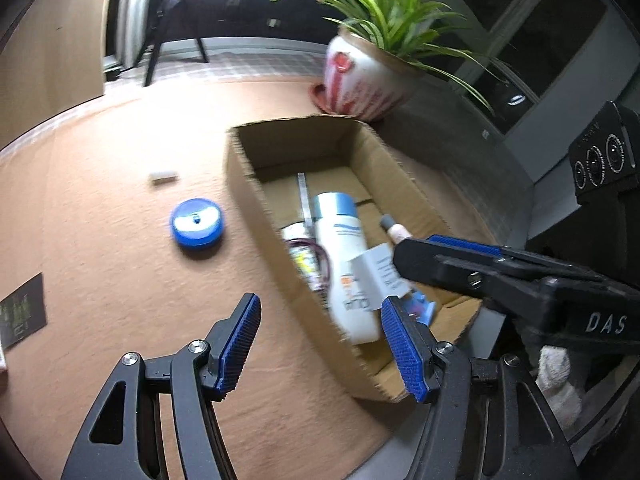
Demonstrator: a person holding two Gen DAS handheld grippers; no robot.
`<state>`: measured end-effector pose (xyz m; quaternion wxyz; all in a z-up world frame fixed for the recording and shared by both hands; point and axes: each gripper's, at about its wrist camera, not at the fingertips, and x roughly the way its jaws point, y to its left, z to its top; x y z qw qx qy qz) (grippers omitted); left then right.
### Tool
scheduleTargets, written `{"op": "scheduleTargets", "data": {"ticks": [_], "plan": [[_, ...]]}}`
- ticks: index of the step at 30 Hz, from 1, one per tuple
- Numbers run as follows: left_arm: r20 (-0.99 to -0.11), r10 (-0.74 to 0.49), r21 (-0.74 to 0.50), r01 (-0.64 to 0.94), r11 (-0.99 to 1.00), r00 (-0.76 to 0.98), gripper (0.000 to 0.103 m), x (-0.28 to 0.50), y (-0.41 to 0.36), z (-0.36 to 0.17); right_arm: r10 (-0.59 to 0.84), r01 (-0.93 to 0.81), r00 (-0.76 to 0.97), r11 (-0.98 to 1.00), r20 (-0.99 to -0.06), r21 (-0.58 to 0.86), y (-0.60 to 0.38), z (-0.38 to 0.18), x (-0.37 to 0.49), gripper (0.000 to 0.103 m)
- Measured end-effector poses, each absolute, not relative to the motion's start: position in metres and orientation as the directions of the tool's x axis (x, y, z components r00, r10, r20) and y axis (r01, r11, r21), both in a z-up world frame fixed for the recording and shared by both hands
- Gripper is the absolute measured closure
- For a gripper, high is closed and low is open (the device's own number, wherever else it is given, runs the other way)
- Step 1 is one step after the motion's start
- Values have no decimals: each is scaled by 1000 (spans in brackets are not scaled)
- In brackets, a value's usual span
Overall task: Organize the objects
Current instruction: 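Carry the white charger into the box and open the right tool, then move the left tool to the black card and grasp it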
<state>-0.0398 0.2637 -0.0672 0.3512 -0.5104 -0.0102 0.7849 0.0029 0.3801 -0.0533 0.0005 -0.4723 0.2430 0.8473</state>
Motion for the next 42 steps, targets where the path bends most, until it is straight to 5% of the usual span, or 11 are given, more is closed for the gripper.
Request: {"op": "scheduleTargets", "data": {"ticks": [28,42], "plan": [[-892,358,-317,-180,-931,-277,37,-196,25,-120,-374,-68,-424,-895,-825,441,276,-69,-108,47],[-900,399,-349,-255,-902,-176,38,-200,21,-142,-268,-47,-280,-955,-922,292,274,-109,-180,47]]}}
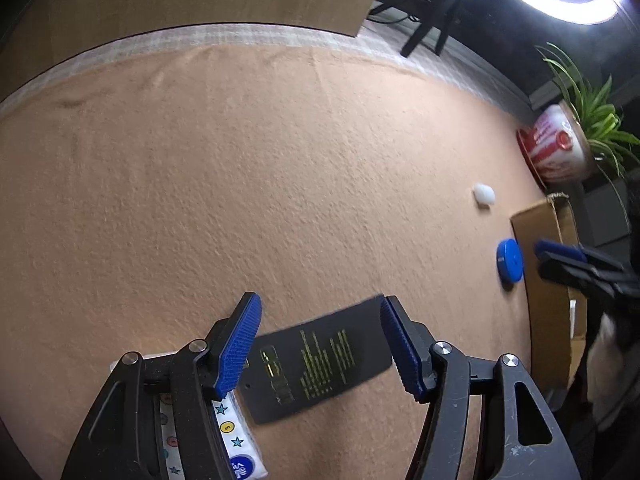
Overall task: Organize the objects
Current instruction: 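Move the left tool to the black card and grasp it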
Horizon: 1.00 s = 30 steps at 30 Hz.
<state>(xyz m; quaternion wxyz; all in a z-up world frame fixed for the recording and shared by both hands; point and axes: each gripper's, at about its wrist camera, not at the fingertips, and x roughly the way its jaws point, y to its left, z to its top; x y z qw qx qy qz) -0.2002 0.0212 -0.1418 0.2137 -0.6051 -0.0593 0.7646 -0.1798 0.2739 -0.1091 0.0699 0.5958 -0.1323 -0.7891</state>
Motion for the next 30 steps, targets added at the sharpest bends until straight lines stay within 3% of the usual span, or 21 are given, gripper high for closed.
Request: {"op": "scheduleTargets", "data": {"ticks": [17,26,30], "plan": [[-901,409,-351,-310,-883,-143,39,-162,26,-138,-97,-25,-157,-994,-983,102,262,-142,-202,47],[-923,358,-276,-407,-871,-140,39,-127,53,-135,-218,-51,-146,-973,-965,227,264,-145,-181,47],[-946,271,-172,-434,-885,-178,38,-119,69,-134,-252,-74,-195,-960,-948,271,268,-133,-166,47]]}}
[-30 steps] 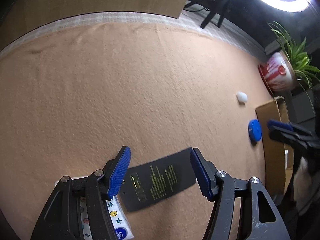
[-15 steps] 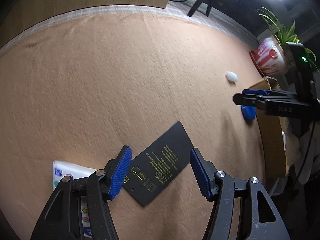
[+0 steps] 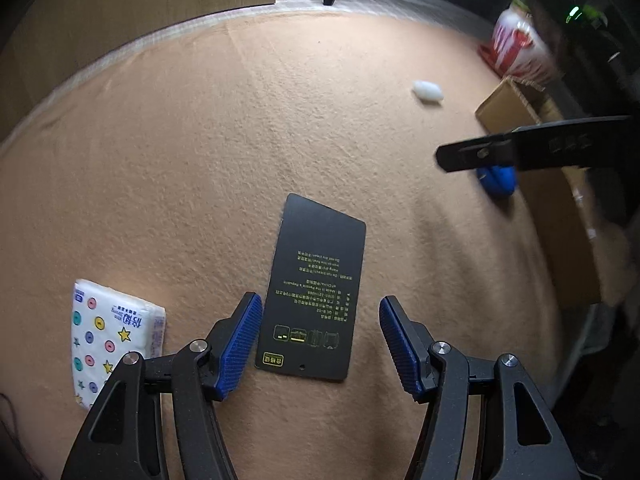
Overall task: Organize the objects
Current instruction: 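Move the left tool to the black card and grasp it, then carry the black card into the box and open the left tool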
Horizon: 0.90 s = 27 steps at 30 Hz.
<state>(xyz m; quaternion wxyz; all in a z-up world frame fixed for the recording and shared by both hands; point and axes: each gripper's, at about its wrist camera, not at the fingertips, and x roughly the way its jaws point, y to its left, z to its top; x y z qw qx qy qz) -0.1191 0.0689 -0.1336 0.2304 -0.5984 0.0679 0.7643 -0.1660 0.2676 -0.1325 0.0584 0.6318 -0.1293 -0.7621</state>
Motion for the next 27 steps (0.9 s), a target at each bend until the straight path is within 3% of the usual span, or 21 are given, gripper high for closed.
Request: {"op": "scheduleTargets", "data": {"ticks": [4,6,10,19,27], "plan": [[-954,211,-97,-443,-891,-215,39,-120,84,-134,-287,-95,-246,-943,-926,318,273,-116,-146,47],[-953,170,-43,-447,-894,-250,48,-118,90,-134,-290,-103,-267,-940,-919,326,274,-110,-136,47],[-949,170,-36,-443,-896,-265,49,-113,90,-131,-313,-127,-303,-923,-900,363,279,-100,-117,47],[-934,274,-170,-388,-906,-232,49,-100,105,-124,-266,-187,-414,-911,-871,367,314,-74,-61,47],[-893,378,-232,-469,-852,-245,49,-90,156,-89,-157,-285,-464,-905,-872,315,354,-61,-11,47]]}}
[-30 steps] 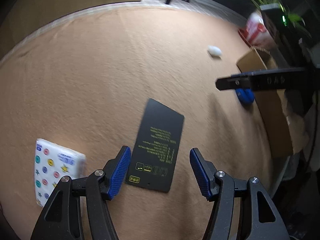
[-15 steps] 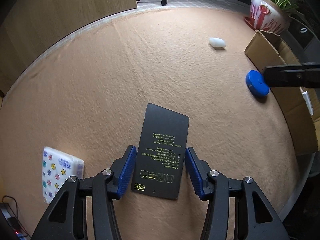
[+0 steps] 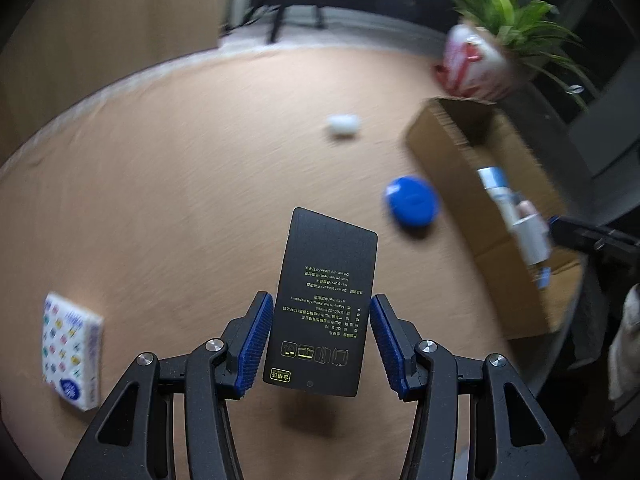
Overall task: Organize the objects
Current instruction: 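Carry the black card into the box and open the left tool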
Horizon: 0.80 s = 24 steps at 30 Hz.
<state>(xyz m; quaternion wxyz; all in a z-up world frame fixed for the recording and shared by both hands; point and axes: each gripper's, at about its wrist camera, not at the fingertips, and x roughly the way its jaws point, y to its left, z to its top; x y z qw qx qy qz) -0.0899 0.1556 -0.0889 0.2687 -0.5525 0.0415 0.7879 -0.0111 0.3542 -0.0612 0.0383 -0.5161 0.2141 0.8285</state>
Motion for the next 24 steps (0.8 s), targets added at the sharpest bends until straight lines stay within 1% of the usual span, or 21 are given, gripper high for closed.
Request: {"op": "scheduleTargets", "data": {"ticks": [5,10,16,24], "plan": [[-864,447,-262,-553,-791,-230,49,-81,210,-65,-85,-320,-480,-910,-873,265,372,-55,13,47],[-846,490,-272,-621,-736,-210,49,-73,269,-50,-60,-354,-493,-897,-868,263,389,-54,34,47],[-843,504,-265,-672,-692,-186,49,-68,323,-48,-46,-401,-497,-874,-867,276,410,-56,53,47],[-853,500,-262,-707,-657,-148,48,-65,358,-56,-47,-432,-487,-855,-872,287,421,-65,63,47]]}}
